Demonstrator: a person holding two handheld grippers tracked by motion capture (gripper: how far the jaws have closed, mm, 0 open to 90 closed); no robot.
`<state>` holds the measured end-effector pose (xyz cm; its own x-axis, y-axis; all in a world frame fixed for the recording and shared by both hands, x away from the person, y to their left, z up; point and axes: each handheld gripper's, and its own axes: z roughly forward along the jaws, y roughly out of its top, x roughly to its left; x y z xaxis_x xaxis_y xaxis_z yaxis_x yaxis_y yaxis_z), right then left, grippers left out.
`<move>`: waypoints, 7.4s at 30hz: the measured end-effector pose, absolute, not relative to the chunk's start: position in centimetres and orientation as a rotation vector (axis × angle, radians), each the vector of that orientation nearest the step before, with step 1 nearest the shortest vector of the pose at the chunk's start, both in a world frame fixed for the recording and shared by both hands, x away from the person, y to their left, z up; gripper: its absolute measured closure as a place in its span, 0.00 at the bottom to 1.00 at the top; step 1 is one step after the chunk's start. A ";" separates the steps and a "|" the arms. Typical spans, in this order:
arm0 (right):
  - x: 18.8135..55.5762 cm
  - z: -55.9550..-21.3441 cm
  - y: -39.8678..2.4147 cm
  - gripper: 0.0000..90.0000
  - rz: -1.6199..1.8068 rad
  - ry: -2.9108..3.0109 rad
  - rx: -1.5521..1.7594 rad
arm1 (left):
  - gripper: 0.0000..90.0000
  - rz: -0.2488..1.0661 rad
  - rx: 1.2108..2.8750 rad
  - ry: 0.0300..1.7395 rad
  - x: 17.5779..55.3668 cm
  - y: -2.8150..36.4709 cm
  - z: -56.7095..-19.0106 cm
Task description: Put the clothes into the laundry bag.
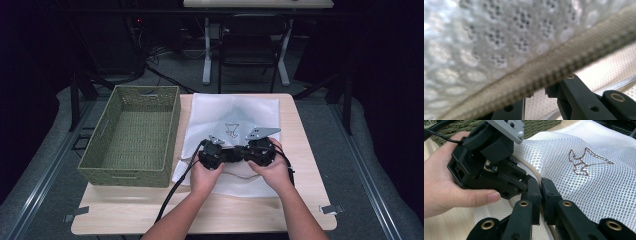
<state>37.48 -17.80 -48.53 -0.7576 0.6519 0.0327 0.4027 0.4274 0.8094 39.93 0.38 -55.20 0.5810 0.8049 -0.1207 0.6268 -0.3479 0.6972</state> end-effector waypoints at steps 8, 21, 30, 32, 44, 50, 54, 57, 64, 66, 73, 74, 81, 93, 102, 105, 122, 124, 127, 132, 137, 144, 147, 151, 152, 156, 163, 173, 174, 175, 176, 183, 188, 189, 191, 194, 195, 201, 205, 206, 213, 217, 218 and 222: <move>37.5 -48.5 -17.9 0.96 1.247 2.395 0.914 | 0.79 0.312 2.082 1.116 39.4 0.9 -54.7; 37.5 -48.4 -18.1 0.96 1.251 2.388 0.924 | 0.63 0.299 2.070 1.064 37.3 2.3 -53.1; 37.5 -48.4 -18.0 0.96 1.246 2.390 0.919 | 0.62 0.308 2.079 1.015 35.8 4.2 -51.9; 37.5 -48.4 -18.1 0.96 1.246 2.391 0.919 | 0.62 0.313 2.091 1.002 35.4 4.8 -51.7; 37.5 -48.6 -18.0 0.96 1.238 2.396 0.923 | 0.62 0.329 2.098 0.965 33.6 7.2 -50.5; 37.5 -48.6 -18.1 0.96 1.240 2.398 0.925 | 0.61 0.360 2.096 0.965 32.6 9.0 -50.2; 37.5 -48.7 -18.1 0.95 1.242 2.404 0.927 | 0.60 0.355 2.090 0.984 32.0 10.3 -50.3; 37.5 -48.9 -18.1 0.95 1.239 2.411 0.932 | 0.60 0.359 2.083 0.996 31.5 11.4 -50.5; 37.7 -49.3 -18.0 0.94 1.231 2.432 0.932 | 0.59 0.356 2.087 1.015 30.1 13.0 -51.4; 37.7 -49.3 -18.1 0.94 1.229 2.434 0.932 | 0.59 0.362 2.088 1.016 29.7 13.3 -51.6; 37.8 -50.0 -17.8 0.94 1.200 2.465 0.932 | 0.59 0.346 2.118 1.004 28.8 14.1 -52.4; 37.8 -50.0 -17.7 0.94 1.190 2.470 0.932 | 0.59 0.348 2.119 1.003 28.7 14.2 -52.4; 37.7 -50.6 -17.0 0.95 1.121 2.516 0.920 | 0.59 0.371 2.104 0.989 28.4 15.4 -52.1; 36.9 -52.5 -17.4 0.96 1.051 2.579 0.917 | 0.58 0.342 2.077 0.995 28.4 16.2 -52.9; 36.5 -53.7 -18.6 0.97 1.010 2.593 0.938 | 0.58 0.329 2.103 0.982 28.3 15.5 -53.9; 36.5 -53.9 -18.8 0.97 1.008 2.596 0.943 | 0.58 0.317 2.114 0.970 28.2 15.1 -54.0; 36.6 -55.3 -19.2 0.97 0.997 2.606 0.989 | 0.60 0.312 2.126 0.972 28.4 14.8 -54.7; 36.6 -55.4 -19.1 0.97 0.995 2.607 0.991 | 0.60 0.308 2.129 0.971 28.4 14.8 -54.7; 36.7 -55.5 -19.1 0.97 0.984 2.613 0.993 | 0.60 0.309 2.129 0.973 28.4 14.9 -54.8; 36.8 -55.8 -19.0 0.97 0.977 2.625 0.997 | 0.60 0.315 2.125 0.973 28.4 14.8 -54.9; 36.9 -56.4 -19.2 0.98 0.944 2.639 1.017 | 0.60 0.307 2.121 0.975 28.4 14.9 -54.8; 36.9 -56.5 -19.3 0.98 0.956 2.637 1.030 | 0.60 0.309 2.118 0.979 28.4 15.1 -54.8; 36.9 -56.6 -19.4 0.97 0.962 2.634 1.039 | 0.60 0.308 2.112 0.984 28.3 15.2 -54.8; 36.9 -56.5 -19.4 0.96 0.967 2.632 1.050 | 0.60 0.307 2.114 0.983 28.4 15.3 -54.8; 36.8 -56.5 -19.4 0.96 0.970 2.630 1.050 | 0.60 0.307 2.112 0.985 28.4 15.3 -54.8; 36.8 -56.3 -19.5 0.94 0.977 2.619 1.048 | 0.60 0.312 2.105 0.988 28.3 15.3 -54.8; 36.5 -56.1 -19.5 0.86 0.983 2.598 1.046 | 0.58 0.317 2.103 0.986 28.4 15.4 -54.7; 36.3 -55.3 -19.7 0.61 1.038 2.528 1.080 | 0.57 0.316 2.105 0.987 28.3 15.6 -54.7; 36.3 -55.2 -19.7 0.61 1.038 2.522 1.083 | 0.57 0.319 2.103 0.988 28.3 15.6 -54.7; 36.2 -55.0 -19.7 0.60 1.039 2.511 1.081 | 0.57 0.321 2.103 0.987 28.3 15.6 -54.7; 36.1 -54.7 -19.7 0.59 1.040 2.504 1.082 | 0.57 0.322 2.101 0.987 28.3 15.6 -54.7; 36.0 -52.0 -20.1 0.57 1.083 2.435 1.090 | 0.57 0.323 2.106 0.981 28.2 15.6 -54.6; 35.1 -50.3 -20.3 0.57 1.094 2.418 1.057 | 0.56 0.326 2.104 0.979 28.2 15.8 -54.5; 34.9 -50.1 -20.4 0.57 1.102 2.420 1.054 | 0.56 0.324 2.100 0.983 28.1 15.8 -54.5; 34.3 -49.7 -20.6 0.57 1.115 2.414 1.047 | 0.56 0.327 2.098 0.984 28.1 15.9 -54.5; 33.3 -49.3 -21.0 0.57 1.119 2.404 1.034 | 0.56 0.330 2.097 0.984 28.1 15.9 -54.4; 33.0 -49.2 -21.1 0.57 1.119 2.401 1.030 | 0.56 0.330 2.097 0.983 28.1 15.9 -54.4; 30.9 -49.0 -22.6 0.56 1.148 2.372 1.041 | 0.56 0.328 2.097 0.985 28.1 15.8 -54.5; 29.7 -49.6 -23.5 0.56 1.159 2.355 1.067 | 0.56 0.328 2.098 0.987 28.1 15.8 -54.5; 29.3 -49.7 -23.6 0.56 1.157 2.349 1.073 | 0.56 0.332 2.099 0.985 28.1 15.8 -54.5; 27.9 -51.0 -24.6 0.55 1.126 2.322 1.093 | 0.56 0.328 2.097 0.989 28.1 15.8 -54.6; 27.9 -52.0 -25.0 0.56 1.124 2.315 1.107 | 0.56 0.330 2.097 0.984 28.2 15.7 -54.6; 27.9 -52.2 -25.1 0.56 1.120 2.312 1.110 | 0.56 0.329 2.101 0.979 28.2 15.7 -54.6; 27.8 -52.6 -25.2 0.56 1.128 2.300 1.109 | 0.56 0.326 2.103 0.979 28.2 15.7 -54.7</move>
<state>27.80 -25.23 -52.61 -0.6331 0.7735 0.0287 0.4960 0.3770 0.7823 28.18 15.74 -54.68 0.6706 0.7366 -0.0878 0.5373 -0.4007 0.7421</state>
